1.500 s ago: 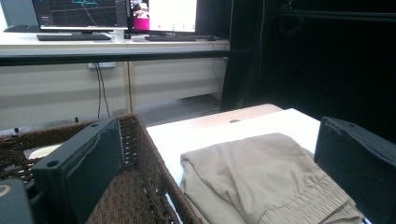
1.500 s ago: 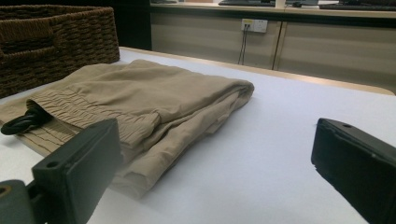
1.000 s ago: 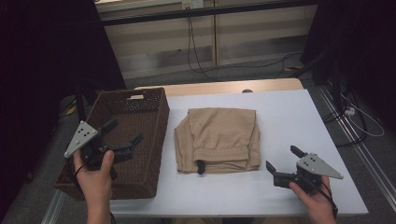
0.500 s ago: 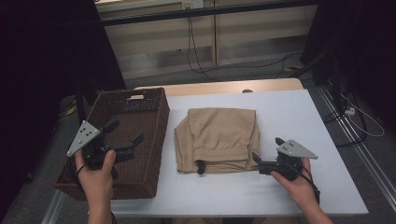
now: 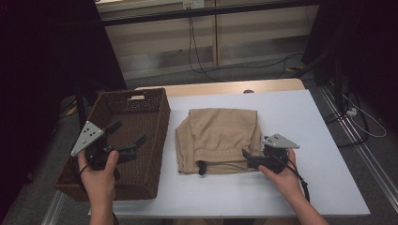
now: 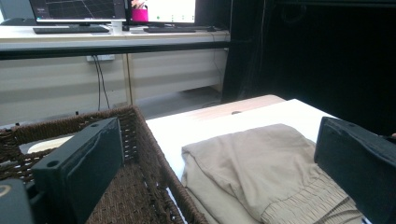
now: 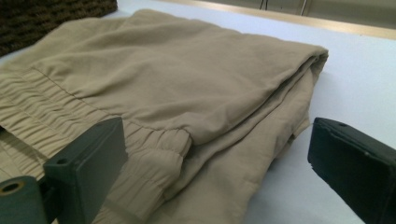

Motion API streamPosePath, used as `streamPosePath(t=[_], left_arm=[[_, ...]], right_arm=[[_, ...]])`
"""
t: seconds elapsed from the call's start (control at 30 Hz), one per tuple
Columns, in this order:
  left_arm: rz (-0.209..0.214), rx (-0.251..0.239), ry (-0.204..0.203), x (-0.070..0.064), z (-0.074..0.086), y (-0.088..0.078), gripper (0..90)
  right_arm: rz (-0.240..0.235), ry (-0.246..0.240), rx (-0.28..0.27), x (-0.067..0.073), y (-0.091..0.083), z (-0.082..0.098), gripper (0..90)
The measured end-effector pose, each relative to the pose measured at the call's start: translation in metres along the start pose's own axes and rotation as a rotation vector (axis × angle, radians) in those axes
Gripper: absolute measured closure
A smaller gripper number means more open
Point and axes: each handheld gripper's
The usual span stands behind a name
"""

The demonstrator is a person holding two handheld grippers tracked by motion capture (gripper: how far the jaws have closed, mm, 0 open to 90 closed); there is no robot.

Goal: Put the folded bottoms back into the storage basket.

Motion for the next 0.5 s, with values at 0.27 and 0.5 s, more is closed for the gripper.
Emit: streamPosePath(t=[0.27,0.5], left_arm=[[0.001,0.007,0.003,0.0,0.001,0.001,1.5],[0.0,0.011,0.006,-0.001,0.001,0.002,1.5]], right_arm=[[0.028,0.005,0.063,0.0,0.011,0.001,4.8],[0.049,-0.006,0.148,0.004,0.015,0.002,4.8]])
Point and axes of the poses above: each handheld gripper's, and its own axes: y roughly forward along the jaws, z roughly out of its underside, x roughly to its left, and after that the axes turned 9 degrees about y, right-handed
